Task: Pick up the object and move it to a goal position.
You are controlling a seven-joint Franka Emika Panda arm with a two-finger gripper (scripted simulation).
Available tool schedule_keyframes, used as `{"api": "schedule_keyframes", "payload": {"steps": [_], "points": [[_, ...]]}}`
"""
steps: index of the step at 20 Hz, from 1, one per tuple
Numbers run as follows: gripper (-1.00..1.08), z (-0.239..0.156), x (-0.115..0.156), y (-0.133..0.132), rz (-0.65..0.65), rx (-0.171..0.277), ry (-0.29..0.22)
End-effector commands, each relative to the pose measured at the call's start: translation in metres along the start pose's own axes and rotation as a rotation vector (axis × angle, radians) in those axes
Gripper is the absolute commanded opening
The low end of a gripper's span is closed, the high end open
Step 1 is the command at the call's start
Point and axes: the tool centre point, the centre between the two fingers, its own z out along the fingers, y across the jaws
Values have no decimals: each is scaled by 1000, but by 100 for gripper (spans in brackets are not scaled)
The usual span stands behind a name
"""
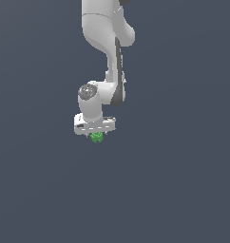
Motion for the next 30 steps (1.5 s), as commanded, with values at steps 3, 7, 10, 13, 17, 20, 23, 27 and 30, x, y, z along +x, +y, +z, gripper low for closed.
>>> {"api": "schedule_keyframes", "payload": {"steps": [3, 7, 10, 13, 17, 20, 23, 27, 30], "points": [[-100, 4, 1, 0, 0, 0, 1], [-100, 4, 1, 0, 0, 0, 1], [-100, 4, 1, 0, 0, 0, 1], [-100, 3, 1, 1, 0, -1, 3], [-100, -1, 3, -2, 0, -1, 3], [-100, -11, 8, -8, 0, -1, 3], [-100, -25, 14, -17, 0, -1, 3], [-100, -51, 27, -34, 0, -1, 2], [-100, -75, 38, -49, 0, -2, 2]]}}
